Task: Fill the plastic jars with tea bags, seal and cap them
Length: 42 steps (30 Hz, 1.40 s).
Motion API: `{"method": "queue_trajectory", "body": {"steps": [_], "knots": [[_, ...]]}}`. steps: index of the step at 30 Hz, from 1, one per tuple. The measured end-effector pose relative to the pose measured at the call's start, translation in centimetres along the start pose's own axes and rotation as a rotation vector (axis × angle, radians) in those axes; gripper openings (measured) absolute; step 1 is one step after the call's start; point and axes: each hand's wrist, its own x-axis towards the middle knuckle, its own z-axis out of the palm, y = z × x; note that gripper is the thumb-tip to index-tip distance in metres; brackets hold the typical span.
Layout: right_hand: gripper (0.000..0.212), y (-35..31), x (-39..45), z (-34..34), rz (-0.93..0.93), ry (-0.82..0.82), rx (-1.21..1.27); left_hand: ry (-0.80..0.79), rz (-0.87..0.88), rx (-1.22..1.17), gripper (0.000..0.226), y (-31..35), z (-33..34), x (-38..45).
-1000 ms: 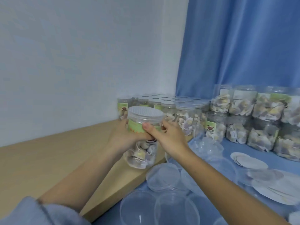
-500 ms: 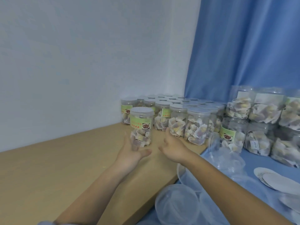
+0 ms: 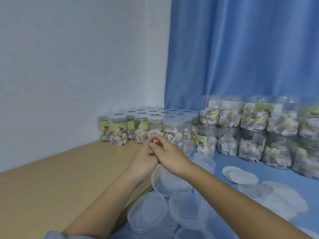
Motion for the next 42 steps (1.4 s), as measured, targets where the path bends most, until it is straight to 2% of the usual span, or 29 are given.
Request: {"method": "queue_trajectory", "body": {"steps": [3, 6, 10, 12, 14, 18, 21, 24, 26, 29, 32, 36, 39, 42], "knots": [[0.040, 1.5, -2.1, -4.2, 0.029, 0.060, 0.002, 0.024, 0.123, 0.037, 0.035, 3.3, 4.2, -0.1], [0.042, 3.6, -4.0, -9.4, 0.065, 0.142, -0.015, -0.053, 0.177, 0.043, 0.031, 6.0, 9.0, 0.8], [0.044, 6.8, -5.6, -16.0, 0.099, 0.214, 0.248, -0.107, 0.077, -0.057, 0.027, 7.9, 15.4, 4.2], [0.039, 8.5, -5.9, -18.8, 0.115, 0.269, 0.310, -0.118, 0.024, -0.017, 0.037, 7.6, 18.0, 6.9], [0.039, 10.8, -6.0, -20.9, 0.153, 0.321, 0.340, -0.139, -0.043, 0.136, 0.053, 6.5, 20.0, 10.1], [0.059, 15.7, -5.4, -22.1, 0.303, 0.320, 0.484, -0.115, -0.192, 0.392, 0.061, 3.6, 22.3, 16.2], [0.067, 18.7, -4.9, -21.7, 0.407, 0.286, 0.539, -0.120, -0.203, 0.474, 0.072, 1.2, 23.5, 19.1], [0.070, 21.0, -4.5, -21.6, 0.450, 0.272, 0.495, -0.122, -0.159, 0.574, 0.074, -1.0, 24.1, 20.7], [0.073, 22.2, -4.8, -21.6, 0.467, 0.282, 0.455, -0.104, -0.100, 0.649, 0.063, -2.2, 24.3, 21.1], [0.071, 23.3, -5.6, -21.7, 0.521, 0.289, 0.421, -0.024, -0.021, 0.621, 0.031, -2.3, 24.5, 20.6], [0.075, 23.0, -6.3, -21.8, 0.552, 0.264, 0.367, -0.025, 0.080, 0.632, 0.029, -1.1, 24.7, 18.9], [0.088, 20.9, -7.0, -22.2, 0.491, 0.248, 0.307, -0.020, 0.194, 0.554, 0.025, 3.3, 24.0, 16.2], [0.100, 18.5, -8.1, -22.4, 0.416, 0.279, 0.259, -0.087, 0.263, 0.516, 0.027, 7.1, 23.5, 13.4], [0.113, 16.0, -9.3, -22.6, 0.227, 0.384, 0.019, -0.167, 0.314, 0.448, 0.029, 10.4, 23.5, 9.7]]}}
